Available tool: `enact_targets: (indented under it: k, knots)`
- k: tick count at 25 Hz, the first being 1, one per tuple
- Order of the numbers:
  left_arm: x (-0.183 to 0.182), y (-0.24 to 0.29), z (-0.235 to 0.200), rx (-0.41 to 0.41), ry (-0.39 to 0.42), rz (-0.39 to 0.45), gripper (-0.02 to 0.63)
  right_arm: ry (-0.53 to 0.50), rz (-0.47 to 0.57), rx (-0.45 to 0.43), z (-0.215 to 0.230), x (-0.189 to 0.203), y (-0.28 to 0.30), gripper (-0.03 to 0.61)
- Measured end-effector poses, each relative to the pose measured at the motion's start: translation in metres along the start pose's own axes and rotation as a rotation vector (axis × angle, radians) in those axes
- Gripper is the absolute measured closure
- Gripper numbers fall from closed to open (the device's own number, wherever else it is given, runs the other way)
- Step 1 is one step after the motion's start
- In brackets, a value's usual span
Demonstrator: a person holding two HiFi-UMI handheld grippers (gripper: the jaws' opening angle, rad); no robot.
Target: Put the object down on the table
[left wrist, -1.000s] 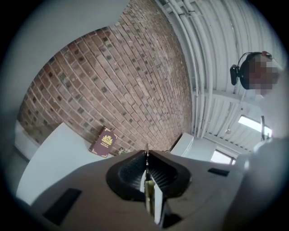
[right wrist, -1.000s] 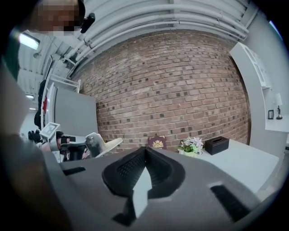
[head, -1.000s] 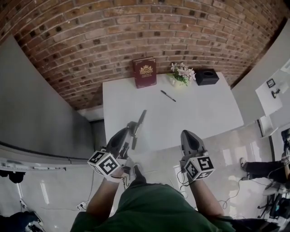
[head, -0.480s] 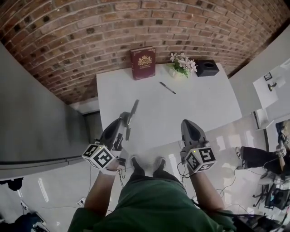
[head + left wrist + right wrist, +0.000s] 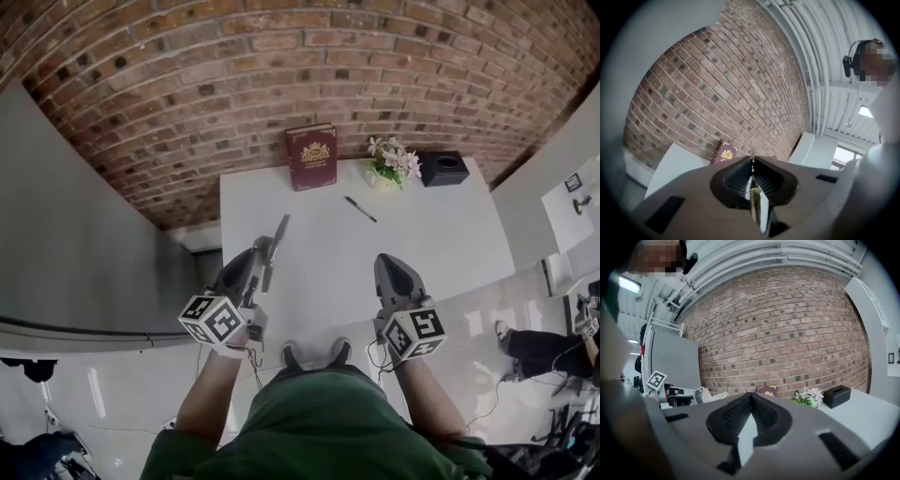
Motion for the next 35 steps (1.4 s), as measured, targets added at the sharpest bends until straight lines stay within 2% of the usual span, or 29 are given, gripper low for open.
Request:
enact_targets:
  k: [6,10,13,20,25,27,32,35]
  knots:
    - [0.005,0.028,0.002,-0.053,0.086,-0.052,0.591,0.011,-0.007,-0.018,0.023,-0.009,0.002,0.575]
    - [0.019,0.053,0.001,-0.084,0.195,-0.13,0.591,0.031,-0.016,-0.005,0.042,-0.01,0.003,0.575]
    - [0.037,0.072,-0.005,-0.092,0.245,-0.191,0.591,0.053,-0.023,0.012,0.056,-0.006,0.006,0.575]
    - [0.076,0.113,-0.019,-0.086,0.407,-0.34,0.591,0.093,-0.048,0.051,0.075,0.003,0.006,0.575]
    - [0.11,0.14,-0.027,-0.037,0.515,-0.437,0.591,0.102,-0.066,0.1,0.087,0.01,-0.003,0.575]
    - [0.127,0.15,-0.03,-0.012,0.573,-0.475,0.591,0.105,-0.079,0.124,0.091,0.015,-0.007,0.575]
    - [0.158,0.169,-0.039,0.026,0.792,-0.543,0.591,0.148,-0.099,0.157,0.095,0.028,-0.016,0.575]
    - [0.172,0.177,-0.039,0.044,0.883,-0.572,0.591,0.152,-0.11,0.175,0.098,0.033,-0.02,0.575]
Point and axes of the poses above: the fingertips, and each gripper's own axes: y forward along the fingers, z to its right, x out of its underside, the point moved 9 cm from there along -y, backward along the fingers, and after that the axes turned 13 degrees about y, right-handed, at the moved point
